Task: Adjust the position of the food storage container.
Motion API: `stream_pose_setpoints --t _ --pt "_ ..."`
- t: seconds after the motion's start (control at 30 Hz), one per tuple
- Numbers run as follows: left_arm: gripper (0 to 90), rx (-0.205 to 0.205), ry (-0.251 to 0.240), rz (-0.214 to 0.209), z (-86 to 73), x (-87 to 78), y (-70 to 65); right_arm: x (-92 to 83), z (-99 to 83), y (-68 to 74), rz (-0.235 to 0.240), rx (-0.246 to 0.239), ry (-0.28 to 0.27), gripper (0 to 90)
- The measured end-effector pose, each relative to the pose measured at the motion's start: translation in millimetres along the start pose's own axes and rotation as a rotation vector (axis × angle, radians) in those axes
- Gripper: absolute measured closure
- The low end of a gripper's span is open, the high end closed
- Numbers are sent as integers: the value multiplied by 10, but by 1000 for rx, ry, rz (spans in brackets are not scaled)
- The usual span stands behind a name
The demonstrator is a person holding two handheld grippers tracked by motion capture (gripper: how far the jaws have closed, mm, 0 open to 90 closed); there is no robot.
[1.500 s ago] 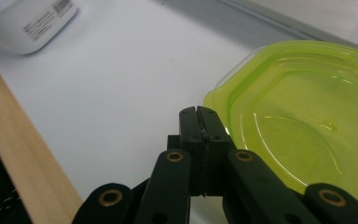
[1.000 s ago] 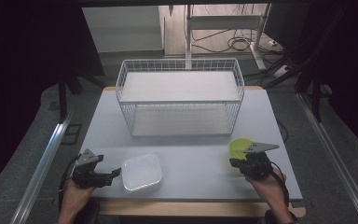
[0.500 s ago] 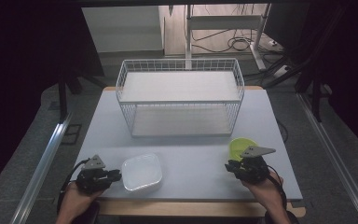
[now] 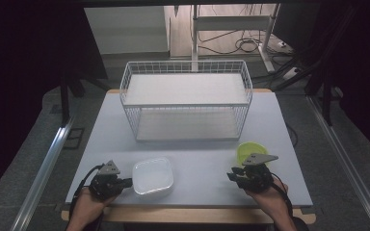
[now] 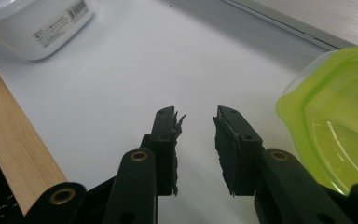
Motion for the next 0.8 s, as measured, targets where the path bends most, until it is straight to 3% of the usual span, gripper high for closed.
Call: stream_pose_setpoints --t 0.53,0.8 --pt "888 14 -22 -63 275 256 -171 142 66 108 65 33 2 719" --pt "882 47 -21 -86 428 425 -318 283 124 207 93 10 12 728"
Point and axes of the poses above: each handheld gripper's, and its own axes: x roughly forward along the jaws, z roughly out of its top, y roughly to its left, the point moved 2 cm from there along x, roughly forward along the jaws, and after that the axes turned 4 degrees about z, right-handed, at the moved point
